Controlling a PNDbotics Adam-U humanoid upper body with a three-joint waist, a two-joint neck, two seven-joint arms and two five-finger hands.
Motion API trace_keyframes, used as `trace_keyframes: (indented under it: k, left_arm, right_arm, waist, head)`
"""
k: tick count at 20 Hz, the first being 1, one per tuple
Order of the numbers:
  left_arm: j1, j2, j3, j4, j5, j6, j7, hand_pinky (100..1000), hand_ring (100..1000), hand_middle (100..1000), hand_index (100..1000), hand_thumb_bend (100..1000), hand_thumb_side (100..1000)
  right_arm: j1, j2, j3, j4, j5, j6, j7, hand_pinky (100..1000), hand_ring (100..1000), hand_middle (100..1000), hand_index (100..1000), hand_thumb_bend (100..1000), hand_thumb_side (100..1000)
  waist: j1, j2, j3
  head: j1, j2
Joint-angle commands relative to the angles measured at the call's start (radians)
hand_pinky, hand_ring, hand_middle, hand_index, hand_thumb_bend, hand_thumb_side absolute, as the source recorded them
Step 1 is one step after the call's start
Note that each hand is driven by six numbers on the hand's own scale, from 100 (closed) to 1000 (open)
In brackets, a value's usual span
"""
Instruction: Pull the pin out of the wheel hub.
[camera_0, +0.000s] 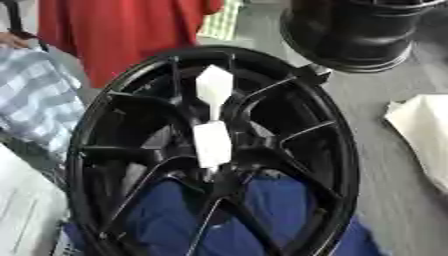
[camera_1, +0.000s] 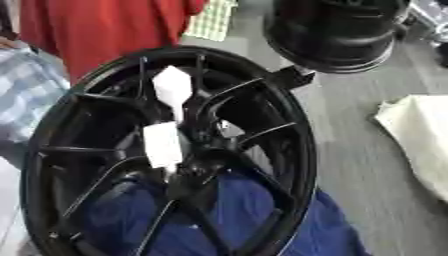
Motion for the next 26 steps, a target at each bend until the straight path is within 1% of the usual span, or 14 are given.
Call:
trace_keyframes:
  k: [1,9,12,15,16,17,19,21,23,24,26]
  left_arm:
    - [-0.004,0.026,0.008,-0.019,-0.009,0.001,0.000,869,823,779,849,772,602]
    - [-0.008,0.025,-0.001,-0.032,-0.010,0.006,-0.003,869,823,779,846,768,603]
    - [-0.014,0.020,-0.005,-0.037,-0.012,0.011,-0.009,870,825,782,851,766,605]
    - [-0.024,0.011,-0.013,-0.037,-0.012,0.019,-0.018,870,825,786,857,762,606]
    - [-0.027,0.009,-0.017,-0.035,-0.015,0.024,-0.025,871,887,787,860,761,606]
    - [-0.030,0.009,-0.021,-0.034,-0.020,0.029,-0.032,871,899,788,861,760,607]
    - [-0.038,0.009,-0.027,-0.033,-0.030,0.038,-0.046,871,905,788,861,758,607]
    - [-0.051,0.013,-0.033,-0.030,-0.034,0.044,-0.054,870,908,785,858,757,605]
    - [-0.070,0.020,-0.041,-0.028,-0.031,0.047,-0.058,867,905,774,848,753,595]
    - [-0.079,0.023,-0.046,-0.028,-0.028,0.047,-0.059,867,905,774,847,752,595]
    - [-0.087,0.029,-0.052,-0.026,-0.024,0.048,-0.063,868,907,776,848,752,595]
  right_arm:
    - [-0.027,-0.040,0.011,-0.002,0.021,-0.006,0.031,901,826,764,827,100,495]
    - [-0.068,-0.035,0.060,0.011,0.054,-0.026,0.092,904,836,774,835,100,495]
    - [-0.080,-0.026,0.070,0.020,0.060,-0.038,0.113,906,841,781,839,100,470]
    - [-0.103,-0.016,0.090,0.034,0.077,-0.051,0.143,906,847,788,842,100,464]
    - [-0.113,-0.012,0.101,0.037,0.087,-0.054,0.157,905,848,789,843,100,461]
    - [-0.124,-0.008,0.111,0.039,0.099,-0.057,0.171,904,849,791,846,106,464]
    - [-0.151,-0.001,0.141,0.037,0.128,-0.058,0.202,901,850,793,847,146,455]
    - [-0.193,0.008,0.181,0.039,0.160,-0.062,0.235,899,856,796,845,200,409]
    - [-0.242,0.031,0.226,0.057,0.192,-0.084,0.266,901,857,795,847,217,422]
    - [-0.267,0.046,0.250,0.077,0.207,-0.094,0.282,901,858,797,847,234,427]
    - [-0.318,0.080,0.297,0.124,0.239,-0.116,0.314,900,855,797,846,241,449]
  waist:
    - [0.002,-0.024,-0.001]
    - [-0.010,-0.024,-0.007]
    - [-0.019,-0.028,-0.006]
    - [-0.031,-0.033,-0.009]
    - [-0.035,-0.034,-0.010]
    - [-0.039,-0.035,-0.011]
    - [-0.048,-0.037,-0.013]
    - [-0.056,-0.037,-0.013]
    - [-0.062,-0.032,-0.009]
    - [-0.064,-0.029,-0.005]
    - [-0.065,-0.025,0.003]
  head:
    - [-0.004,0.007]
    - [-0.018,0.015]
    - [-0.032,0.033]
    - [-0.035,0.046]
    - [-0.034,0.045]
    - [-0.032,0.043]
    - [-0.032,0.034]
    - [-0.034,0.029]
    - [-0.045,0.029]
    - [-0.051,0.031]
    - [-0.057,0.031]
